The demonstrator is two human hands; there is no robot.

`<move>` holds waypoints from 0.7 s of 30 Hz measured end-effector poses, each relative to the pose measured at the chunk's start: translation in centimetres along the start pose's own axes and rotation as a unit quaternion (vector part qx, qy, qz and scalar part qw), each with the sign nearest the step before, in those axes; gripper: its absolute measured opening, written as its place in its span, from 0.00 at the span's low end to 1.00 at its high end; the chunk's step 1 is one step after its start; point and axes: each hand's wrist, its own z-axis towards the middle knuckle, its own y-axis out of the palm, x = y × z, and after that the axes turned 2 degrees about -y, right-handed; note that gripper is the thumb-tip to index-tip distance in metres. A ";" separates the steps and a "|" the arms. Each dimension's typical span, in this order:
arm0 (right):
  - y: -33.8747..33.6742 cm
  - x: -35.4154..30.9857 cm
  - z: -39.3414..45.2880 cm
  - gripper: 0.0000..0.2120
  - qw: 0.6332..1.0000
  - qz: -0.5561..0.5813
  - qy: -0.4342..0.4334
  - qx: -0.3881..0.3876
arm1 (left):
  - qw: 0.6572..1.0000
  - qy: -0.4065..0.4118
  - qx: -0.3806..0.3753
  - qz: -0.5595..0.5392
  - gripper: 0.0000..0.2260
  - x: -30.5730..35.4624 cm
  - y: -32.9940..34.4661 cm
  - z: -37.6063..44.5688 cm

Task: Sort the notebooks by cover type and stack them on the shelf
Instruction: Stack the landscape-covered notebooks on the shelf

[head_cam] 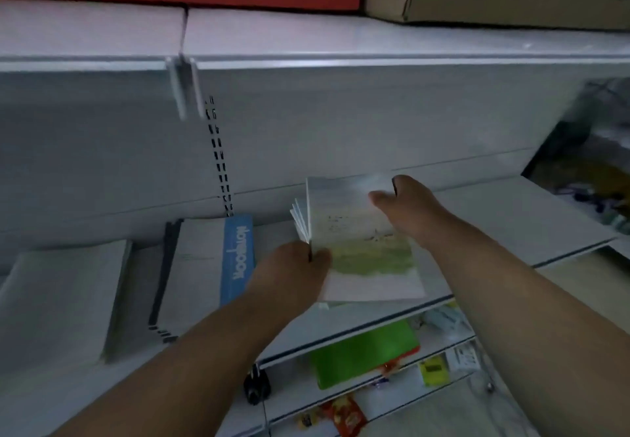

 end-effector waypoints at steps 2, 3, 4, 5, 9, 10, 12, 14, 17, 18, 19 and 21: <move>0.6 0.9 2.3 0.17 0.998 -0.037 -0.035 -0.029 | 0.998 -0.039 0.028 0.039 0.18 0.7 1.4 1.1; 1.0 1.3 3.3 0.16 0.996 -0.056 -0.051 -0.047 | 0.996 -0.059 0.043 0.056 0.18 1.0 2.0 1.4; 1.3 1.6 4.2 0.16 0.993 -0.070 -0.069 -0.062 | 0.993 -0.076 0.056 0.077 0.18 1.3 2.5 1.7; 1.6 1.9 5.0 0.19 0.990 -0.079 -0.087 -0.073 | 0.989 -0.089 0.064 0.099 0.18 1.4 3.0 2.1; 2.8 1.9 7.0 0.27 0.978 -0.132 -0.138 -0.089 | 0.976 -0.126 0.088 0.155 0.19 2.1 3.7 2.9; 2.9 1.7 7.2 0.26 0.974 -0.146 -0.147 -0.093 | 0.972 -0.134 0.095 0.166 0.19 2.2 3.7 3.0; 3.3 1.5 7.6 0.21 0.970 -0.164 -0.155 -0.089 | 0.965 -0.152 0.103 0.185 0.21 2.6 3.9 3.0; 3.4 1.4 7.7 0.19 0.971 -0.173 -0.150 -0.072 | 0.962 -0.159 0.106 0.197 0.22 2.9 4.0 3.2; 3.1 1.2 7.2 0.28 0.971 -0.183 -0.143 -0.047 | 0.962 -0.162 0.110 0.190 0.23 3.3 4.3 3.2; 2.9 1.2 6.9 0.30 0.970 -0.186 -0.150 -0.039 | 0.962 -0.161 0.112 0.189 0.23 3.4 4.3 3.1; 2.8 1.1 6.5 0.30 0.969 -0.184 -0.162 -0.035 | 0.962 -0.159 0.117 0.188 0.22 3.5 4.3 2.9; 2.6 0.7 5.4 0.25 0.964 -0.176 -0.200 -0.030 | 0.962 -0.147 0.152 0.171 0.21 3.4 4.4 2.2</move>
